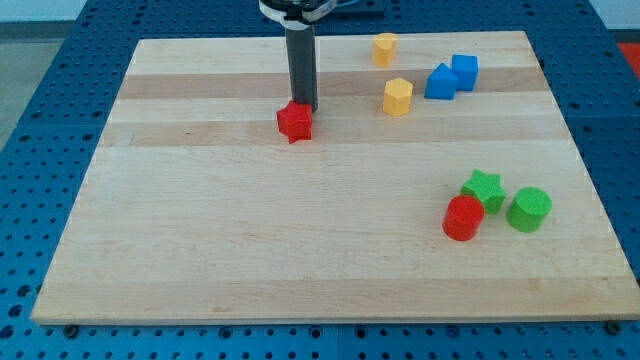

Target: Place the red star diagonal to the red circle

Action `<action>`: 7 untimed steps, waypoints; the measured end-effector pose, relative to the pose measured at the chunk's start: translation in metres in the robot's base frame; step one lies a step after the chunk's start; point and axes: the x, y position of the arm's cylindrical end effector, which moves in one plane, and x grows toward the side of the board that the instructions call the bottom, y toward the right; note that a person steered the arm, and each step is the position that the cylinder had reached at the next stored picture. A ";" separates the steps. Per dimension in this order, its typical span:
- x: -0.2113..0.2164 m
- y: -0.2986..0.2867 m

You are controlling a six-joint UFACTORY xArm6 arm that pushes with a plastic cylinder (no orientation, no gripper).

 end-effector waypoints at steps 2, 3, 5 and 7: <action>-0.008 -0.038; -0.002 -0.038; -0.006 -0.051; -0.012 -0.057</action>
